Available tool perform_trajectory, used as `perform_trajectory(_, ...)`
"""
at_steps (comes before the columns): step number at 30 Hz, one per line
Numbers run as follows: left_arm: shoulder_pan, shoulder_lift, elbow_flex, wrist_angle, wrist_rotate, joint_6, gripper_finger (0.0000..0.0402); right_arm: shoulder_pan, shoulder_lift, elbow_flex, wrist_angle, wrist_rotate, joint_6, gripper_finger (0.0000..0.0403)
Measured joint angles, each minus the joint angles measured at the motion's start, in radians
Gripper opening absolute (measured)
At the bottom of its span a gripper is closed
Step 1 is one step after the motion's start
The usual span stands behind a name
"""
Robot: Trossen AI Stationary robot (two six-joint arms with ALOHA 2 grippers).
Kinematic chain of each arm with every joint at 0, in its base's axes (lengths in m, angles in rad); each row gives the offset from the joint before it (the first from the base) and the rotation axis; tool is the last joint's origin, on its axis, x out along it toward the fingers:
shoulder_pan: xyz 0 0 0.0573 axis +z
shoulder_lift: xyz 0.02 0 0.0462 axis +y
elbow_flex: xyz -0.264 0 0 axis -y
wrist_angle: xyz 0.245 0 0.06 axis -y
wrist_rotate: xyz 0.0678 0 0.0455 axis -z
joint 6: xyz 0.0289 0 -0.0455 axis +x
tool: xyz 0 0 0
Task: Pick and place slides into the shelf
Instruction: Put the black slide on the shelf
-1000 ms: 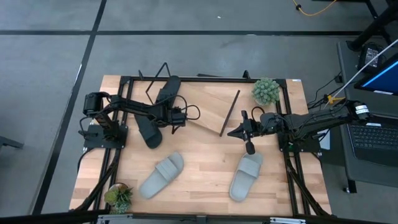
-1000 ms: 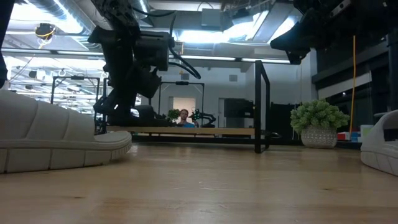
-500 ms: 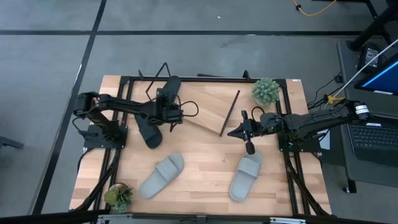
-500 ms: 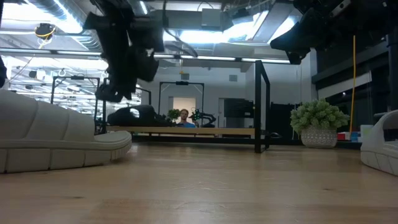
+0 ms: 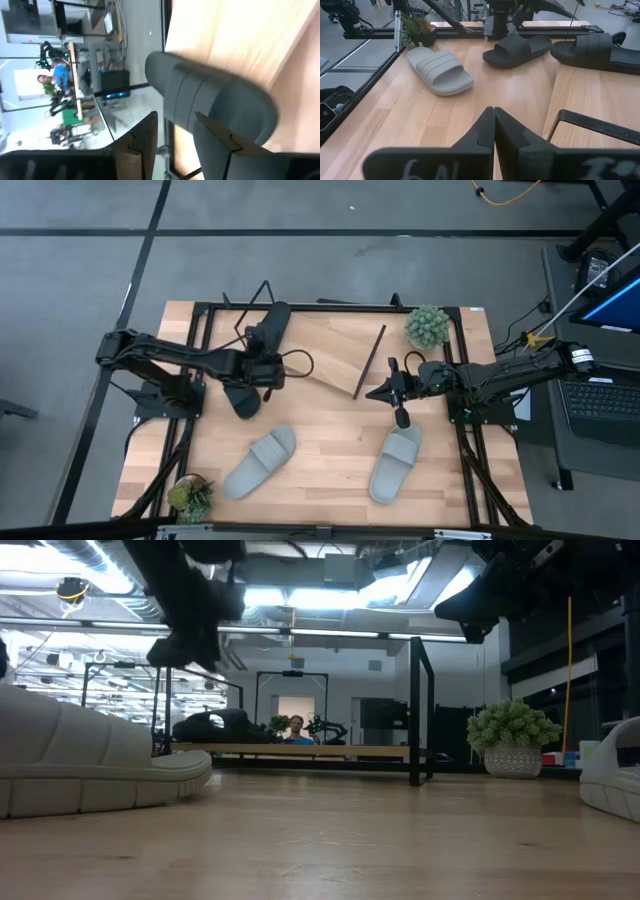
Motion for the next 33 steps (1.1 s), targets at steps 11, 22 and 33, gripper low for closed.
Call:
perform_trajectory(11,-0.122,-0.106,0.0,-0.02,0.137,-0.146,0.0111,0.0,0.0,0.0,0.0,0.0,0.0,0.0007)
perform_trajectory(22,-0.243,-0.207,0.0,-0.059,0.285,-0.337,0.0061,0.0,0.0,0.0,0.0,0.0,0.0,0.0007)
perform_trajectory(33,-0.382,-0.213,0.0,-0.139,0.323,-0.507,0.0004,0.0,0.0,0.0,0.0,0.0,0.021,0.0007)
